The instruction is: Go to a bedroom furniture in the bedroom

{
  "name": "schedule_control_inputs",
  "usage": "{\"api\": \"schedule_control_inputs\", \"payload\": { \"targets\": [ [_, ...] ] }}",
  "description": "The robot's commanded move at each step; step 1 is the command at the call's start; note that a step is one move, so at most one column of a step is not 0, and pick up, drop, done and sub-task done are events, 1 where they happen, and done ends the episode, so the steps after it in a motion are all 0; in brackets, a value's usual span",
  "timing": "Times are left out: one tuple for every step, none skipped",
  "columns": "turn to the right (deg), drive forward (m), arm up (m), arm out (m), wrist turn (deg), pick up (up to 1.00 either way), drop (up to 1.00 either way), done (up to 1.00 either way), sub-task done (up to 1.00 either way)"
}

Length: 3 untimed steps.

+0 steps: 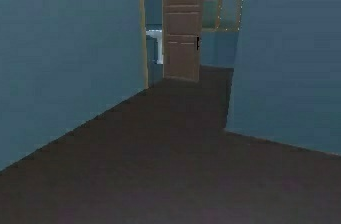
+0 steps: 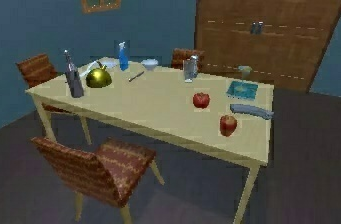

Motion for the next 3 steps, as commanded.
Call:
{"api": "schedule_control_inputs", "payload": {
  "targets": [
    [0.0, 0.2, 0.0, 0.0, 0.0, 0.0, 0.0, 0.0, 0.0],
    [0.0, 1.0, 0.0, 0.0, 0.0, 0.0, 0.0, 0.0, 0.0],
    [0.0, 1.0, 0.0, 0.0, 0.0, 0.0, 0.0, 0.0, 0.0]
  ]
}}
